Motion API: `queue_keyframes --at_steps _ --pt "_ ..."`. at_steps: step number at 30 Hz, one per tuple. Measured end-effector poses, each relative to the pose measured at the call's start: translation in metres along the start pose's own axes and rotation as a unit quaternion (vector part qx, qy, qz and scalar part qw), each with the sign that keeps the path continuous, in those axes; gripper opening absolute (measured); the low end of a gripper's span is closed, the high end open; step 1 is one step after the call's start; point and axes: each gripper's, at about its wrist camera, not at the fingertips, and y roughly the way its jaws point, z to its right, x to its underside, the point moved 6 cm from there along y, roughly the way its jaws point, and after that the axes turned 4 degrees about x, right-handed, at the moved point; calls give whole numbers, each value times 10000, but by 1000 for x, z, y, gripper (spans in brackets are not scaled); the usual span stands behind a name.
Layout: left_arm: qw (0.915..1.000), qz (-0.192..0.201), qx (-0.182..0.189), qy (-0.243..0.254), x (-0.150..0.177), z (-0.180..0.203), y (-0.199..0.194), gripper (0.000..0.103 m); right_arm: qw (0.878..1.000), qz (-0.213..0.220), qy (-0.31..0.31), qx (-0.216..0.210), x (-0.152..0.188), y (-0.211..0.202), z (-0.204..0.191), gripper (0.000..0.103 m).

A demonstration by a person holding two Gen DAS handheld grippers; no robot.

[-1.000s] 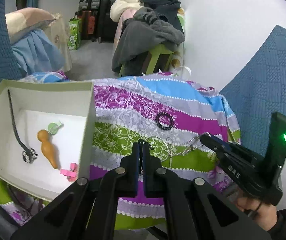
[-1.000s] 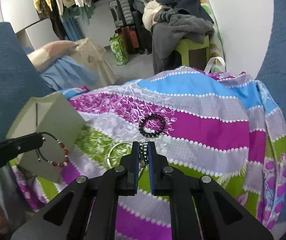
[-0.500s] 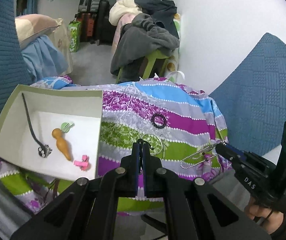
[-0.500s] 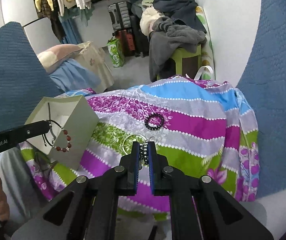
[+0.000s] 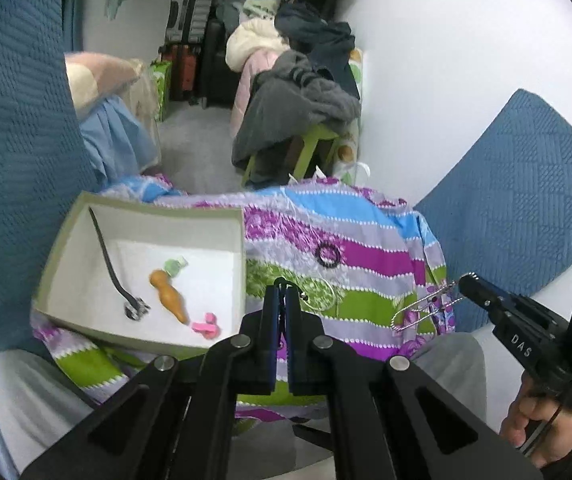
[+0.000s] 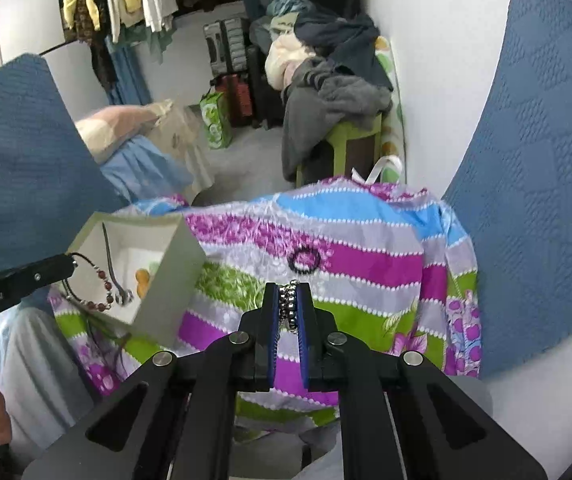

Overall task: Organize jewelry
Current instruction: 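Carry the red bead bracelet and silver chain over the white box and release them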

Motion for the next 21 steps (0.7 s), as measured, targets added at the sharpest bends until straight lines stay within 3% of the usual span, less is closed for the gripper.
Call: queue_keyframes --at_steps 12,21 --pt "9985 522 -40 170 -47 -30 -59 1 9989 457 -98 71 -48 -34 -47 7" --pt "9965 806 -154 156 -79 -69 -92 1 9964 778 -286 -181 -91 -47 -105 7"
